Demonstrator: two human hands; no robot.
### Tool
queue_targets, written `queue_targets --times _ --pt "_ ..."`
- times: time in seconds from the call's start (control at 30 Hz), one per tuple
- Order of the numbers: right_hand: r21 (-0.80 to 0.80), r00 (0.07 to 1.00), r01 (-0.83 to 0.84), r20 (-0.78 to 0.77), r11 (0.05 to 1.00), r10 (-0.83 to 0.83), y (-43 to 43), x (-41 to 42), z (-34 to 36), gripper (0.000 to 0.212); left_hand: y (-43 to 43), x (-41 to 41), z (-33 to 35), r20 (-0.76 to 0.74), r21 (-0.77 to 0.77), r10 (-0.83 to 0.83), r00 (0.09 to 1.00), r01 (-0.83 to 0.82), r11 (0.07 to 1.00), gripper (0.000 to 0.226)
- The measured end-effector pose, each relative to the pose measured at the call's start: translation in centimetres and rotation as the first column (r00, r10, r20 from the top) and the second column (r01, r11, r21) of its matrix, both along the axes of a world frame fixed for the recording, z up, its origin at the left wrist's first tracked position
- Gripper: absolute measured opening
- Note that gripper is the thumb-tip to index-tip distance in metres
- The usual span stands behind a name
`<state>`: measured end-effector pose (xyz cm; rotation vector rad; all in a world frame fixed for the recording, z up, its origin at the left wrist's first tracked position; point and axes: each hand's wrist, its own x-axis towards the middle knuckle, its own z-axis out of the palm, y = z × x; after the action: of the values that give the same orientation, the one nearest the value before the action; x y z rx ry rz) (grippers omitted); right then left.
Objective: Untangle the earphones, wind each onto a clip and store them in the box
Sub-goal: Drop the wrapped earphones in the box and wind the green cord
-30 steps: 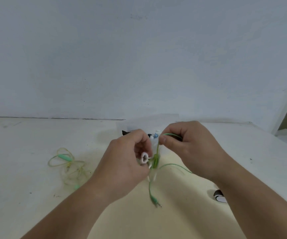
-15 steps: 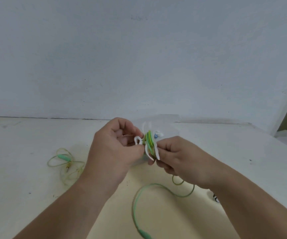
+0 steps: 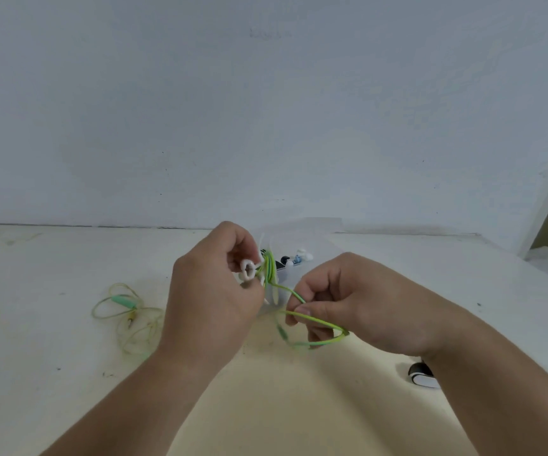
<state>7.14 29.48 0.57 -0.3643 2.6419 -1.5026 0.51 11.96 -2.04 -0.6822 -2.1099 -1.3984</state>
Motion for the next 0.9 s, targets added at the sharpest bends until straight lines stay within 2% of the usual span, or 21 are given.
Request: queue_targets --times 0.13,0.23,0.33,0.53,0.63,0.73,0.83,0.9 --pt "-0.021 0.996 0.064 -0.066 0.998 -0.065 0.1 0.1 0.3 0.017 0.0 0.2 -0.1 -0.053 -0.161 -0.047 0.997 0.038 0.986 0.038" --pt "0.098 0.954 0.216 -0.231 0.972 -0.189 0.1 -0.2 0.3 0.018 -0.1 0.1 -0.1 -0.051 -0.239 -0.092 0.994 0.077 0.968 0.038" --pt "0.064 0.887 0.35 -0.343 0.935 -0.308 0.1 -0.4 0.4 0.016 -0.3 0.2 0.0 0.01 -0.236 -0.15 0.989 0.148 0.96 0.038" --pt "-0.012 0.832 0.444 -0.365 0.896 -0.418 0.3 -0.8 0.1 0.019 -0.4 0.8 0.4 0.143 -0.207 -0.311 0.94 0.336 0.919 0.037" --pt "-0.052 0.831 0.457 -0.33 0.888 -0.447 0.4 -0.9 0.0 0.018 -0.2 0.9 0.6 0.199 -0.101 -0.396 0.896 0.421 0.902 0.038" --pt "-0.094 0.836 0.475 -0.263 0.875 -0.482 0.6 -1.0 -0.1 0.024 -0.2 0.6 0.7 0.228 0.098 -0.473 0.851 0.463 0.881 0.037" --pt "-0.03 0.866 0.456 -0.218 0.89 -0.451 0.6 -1.2 -0.3 0.034 0.0 0.6 0.9 0.22 0.221 -0.528 0.82 0.486 0.846 0.03" --pt "0.025 0.911 0.378 -0.188 0.925 -0.367 0.2 -1.1 -0.4 0.04 0.2 0.6 1.0 0.214 0.305 -0.55 0.807 0.48 0.823 0.03"
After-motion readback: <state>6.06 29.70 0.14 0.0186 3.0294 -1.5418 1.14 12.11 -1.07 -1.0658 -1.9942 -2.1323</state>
